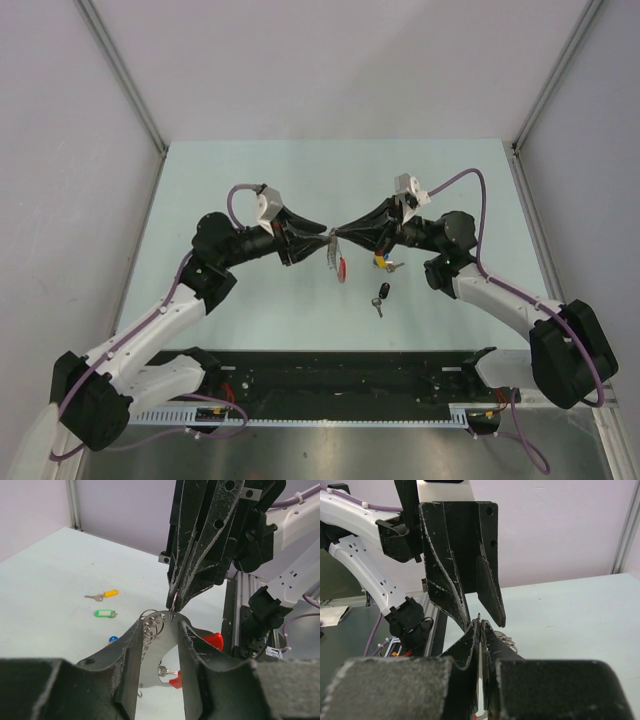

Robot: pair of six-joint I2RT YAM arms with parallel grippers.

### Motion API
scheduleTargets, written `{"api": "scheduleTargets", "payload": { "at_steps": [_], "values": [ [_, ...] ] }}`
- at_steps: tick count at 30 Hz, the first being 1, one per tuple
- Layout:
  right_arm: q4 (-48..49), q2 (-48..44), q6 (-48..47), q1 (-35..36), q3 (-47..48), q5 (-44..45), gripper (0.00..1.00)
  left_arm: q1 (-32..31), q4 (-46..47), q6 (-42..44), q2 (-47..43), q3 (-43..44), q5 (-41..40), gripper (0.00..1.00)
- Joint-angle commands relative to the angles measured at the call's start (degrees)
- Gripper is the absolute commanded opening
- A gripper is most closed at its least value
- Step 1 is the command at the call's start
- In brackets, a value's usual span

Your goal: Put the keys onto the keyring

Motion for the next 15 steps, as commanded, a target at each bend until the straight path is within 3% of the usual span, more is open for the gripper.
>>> {"api": "scheduleTargets", "payload": {
  "at_steps": [1, 6, 15],
  "values": [
    [4.6, 0.4, 0.2, 0.6, 0.1, 0.1, 0.0, -0.4, 3.0, -1.5, 0.7, 1.8, 3.2, 0.36],
    [4.3, 0.7, -0.2, 1.1, 0.1, 0.0, 0.0, -0.7, 2.9, -0.9, 1.3, 2.4, 4.0, 0.3],
    [3.5, 0.8, -0.9, 1.3, 0.1, -0.8, 0.0, -0.8, 2.0, 0.7, 1.6, 3.3, 7.3, 0.28]
  ]
}}
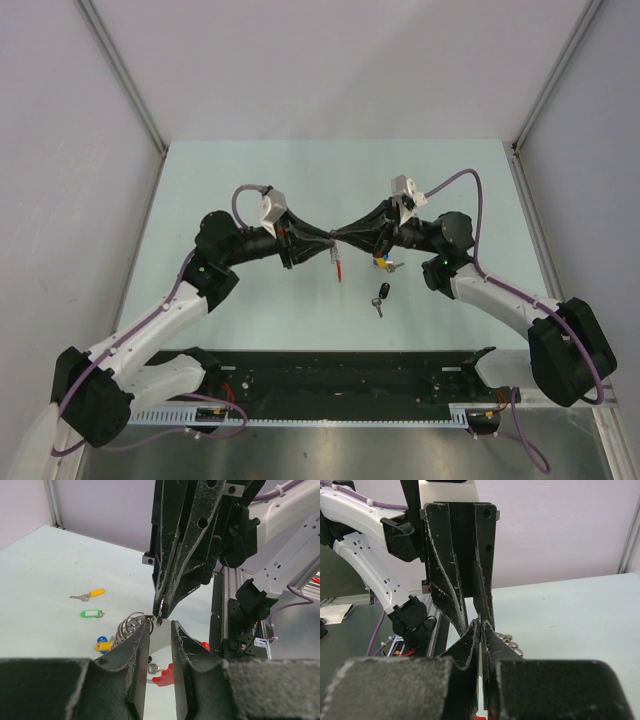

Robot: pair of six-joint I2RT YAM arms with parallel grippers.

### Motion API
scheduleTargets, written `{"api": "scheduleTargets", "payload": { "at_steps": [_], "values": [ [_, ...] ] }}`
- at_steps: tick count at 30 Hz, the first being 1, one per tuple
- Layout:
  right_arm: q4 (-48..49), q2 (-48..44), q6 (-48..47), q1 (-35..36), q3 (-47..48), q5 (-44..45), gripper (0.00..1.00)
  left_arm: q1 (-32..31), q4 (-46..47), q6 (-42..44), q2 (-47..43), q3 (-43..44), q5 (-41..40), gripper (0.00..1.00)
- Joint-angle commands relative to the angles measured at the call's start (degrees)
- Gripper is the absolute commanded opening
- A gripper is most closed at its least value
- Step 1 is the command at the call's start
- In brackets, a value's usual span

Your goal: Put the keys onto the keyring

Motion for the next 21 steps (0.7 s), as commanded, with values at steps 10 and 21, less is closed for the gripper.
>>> {"api": "scheduleTargets", "payload": {
  "at_steps": [10, 21],
  "values": [
    [3.0, 0.8, -1.1, 0.6, 0.7, -2.8, 0.0, -0.4, -0.8, 4.1, 1.4, 5.0, 7.8, 0.27],
    [1.8, 1.1, -1.8, 0.8, 1.3, -4.0, 0.0, -0.4, -3.5, 5.8, 2.1, 5.7, 7.6, 0.0]
  ]
}}
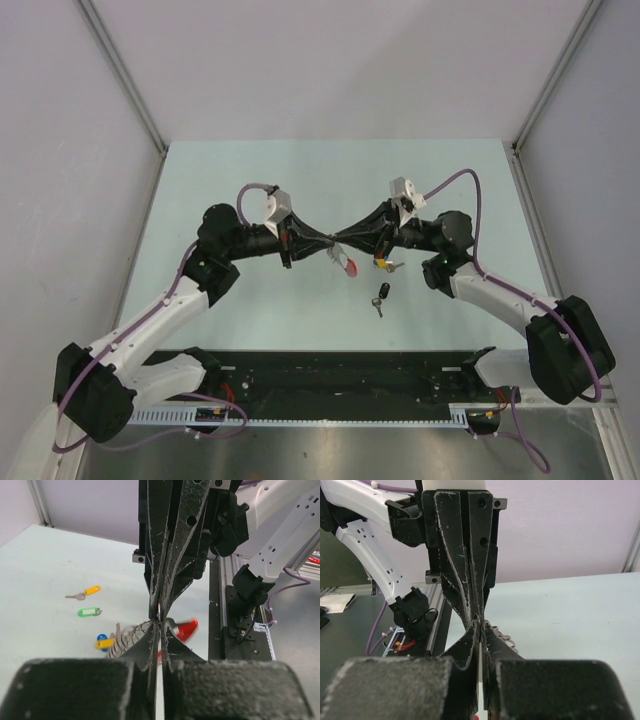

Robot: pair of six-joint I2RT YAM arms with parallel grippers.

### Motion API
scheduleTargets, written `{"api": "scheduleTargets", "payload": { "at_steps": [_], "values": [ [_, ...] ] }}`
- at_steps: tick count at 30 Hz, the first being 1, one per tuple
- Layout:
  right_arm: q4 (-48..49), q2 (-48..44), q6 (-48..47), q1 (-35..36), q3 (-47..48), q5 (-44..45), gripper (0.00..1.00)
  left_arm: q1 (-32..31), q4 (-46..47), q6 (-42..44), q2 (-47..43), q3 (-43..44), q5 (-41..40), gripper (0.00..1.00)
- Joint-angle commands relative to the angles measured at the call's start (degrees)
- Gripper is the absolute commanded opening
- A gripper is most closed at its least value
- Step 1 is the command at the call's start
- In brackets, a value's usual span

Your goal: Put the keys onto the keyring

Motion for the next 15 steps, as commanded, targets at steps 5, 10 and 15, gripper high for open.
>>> {"api": "scheduleTargets", "payload": {
  "at_steps": [5, 10, 15],
  "values": [
    [-1.5, -0.4, -1.2, 1.0, 1.3, -1.1, 0.05, -0.8, -6.1, 5.7, 0.1, 4.4, -1.5, 0.0],
    [-9.3, -3.3, -3.0, 0.0, 1.3, 1.9, 0.36, -0.8, -9.2, 8.7, -0.6, 3.9, -3.2, 0.0],
    [-19.7, -9.7, -5.0, -2.0, 1.3, 6.6, 0.69, -0.8, -4.7, 8.9, -2.8, -0.3, -6.4, 0.0]
  ]
}}
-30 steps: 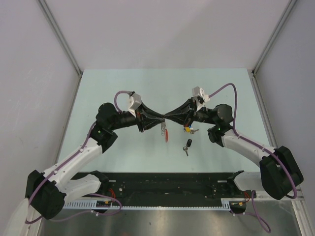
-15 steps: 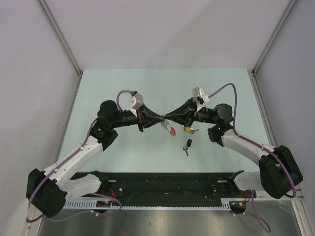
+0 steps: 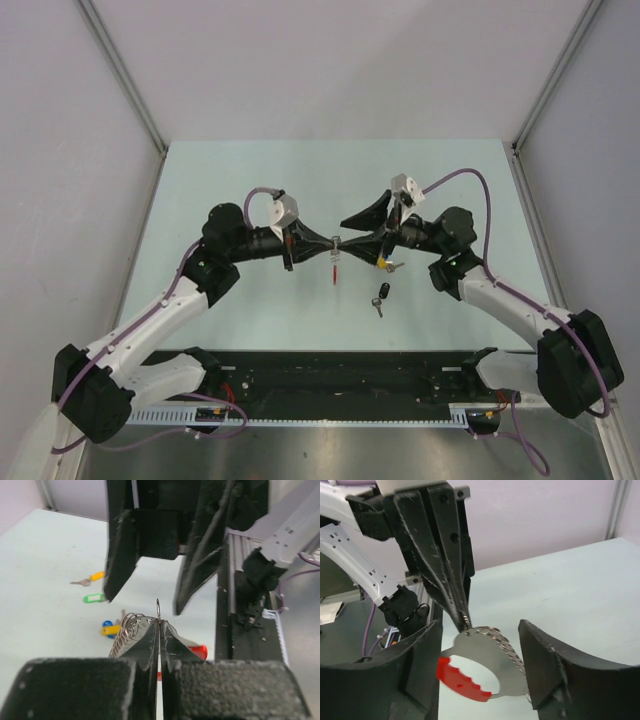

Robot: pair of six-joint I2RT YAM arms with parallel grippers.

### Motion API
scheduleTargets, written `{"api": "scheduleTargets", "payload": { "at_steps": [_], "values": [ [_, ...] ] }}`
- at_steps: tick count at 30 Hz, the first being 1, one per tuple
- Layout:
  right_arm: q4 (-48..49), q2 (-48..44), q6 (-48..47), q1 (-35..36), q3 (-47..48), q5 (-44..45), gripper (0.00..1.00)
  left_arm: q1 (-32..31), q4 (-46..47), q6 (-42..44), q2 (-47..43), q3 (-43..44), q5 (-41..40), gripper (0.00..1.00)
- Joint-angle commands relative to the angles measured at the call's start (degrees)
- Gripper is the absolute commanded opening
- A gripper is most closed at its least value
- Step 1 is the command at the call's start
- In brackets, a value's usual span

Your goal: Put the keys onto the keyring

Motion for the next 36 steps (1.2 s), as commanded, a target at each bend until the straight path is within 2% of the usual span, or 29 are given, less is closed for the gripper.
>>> {"api": "scheduleTargets", "payload": {
  "at_steps": [1, 2, 4, 8, 16, 20, 24, 28, 32, 35, 36],
  "values": [
    [-12.1, -7.4, -2.5, -1.2, 1.2, 5.0, 0.73, 0.1, 4.7, 2.7, -2.7, -2.9, -4.7, 0.0],
    [-14.7, -9.3, -2.2, -2.2, 1.3, 6.4, 0.82, 0.1, 5.7, 2.4, -3.3, -3.8, -5.0, 0.0],
    [-20.8, -11.0, -2.2, -3.3, 1.2, 8.3, 0.85, 0.1, 8.4, 2.2, -3.5, -5.7, -5.6, 0.0],
    [-29.9, -15.1, -2.9, -6.1, 1.2, 11.2, 1.0, 0.2, 9.9, 0.4, -2.8, -6.3, -5.8, 0.0],
    [-51.5, -21.5, -6.0, -6.3, 1.2, 24.6, 1.0, 1.1, 8.3, 0.8, -3.6, -6.1, -9.6, 0.0],
    [-59.8, -20.6, -5.7, -5.3, 1.4, 30.7, 0.93, 2.8, 7.8, 0.7, -4.2, -6.0, -9.3, 0.0],
    [-58.7, -20.2, -7.9, -2.4, 1.4, 28.5, 0.87, 3.4, 7.1, 0.7, -3.6, -5.4, -7.3, 0.0],
    [-52.0, -19.1, -10.4, 2.4, 2.1, 27.3, 0.79, 3.5, 7.1, 0.1, -1.8, -4.8, -4.7, 0.0],
    [-46.3, -16.4, -14.8, 7.5, 4.2, 33.8, 0.75, 3.4, 5.9, 0.5, -1.3, -4.3, -4.8, 0.0],
    [-41.7, -15.7, -17.4, 10.8, 4.9, 39.6, 0.68, 3.4, 5.9, 0.2, -1.5, -4.3, -5.4, 0.0],
    [-40.1, -15.4, -18.8, 11.5, 5.0, 40.8, 0.64, 3.5, 5.8, 0.0, -1.4, -4.2, -5.5, 0.0]
  ]
}}
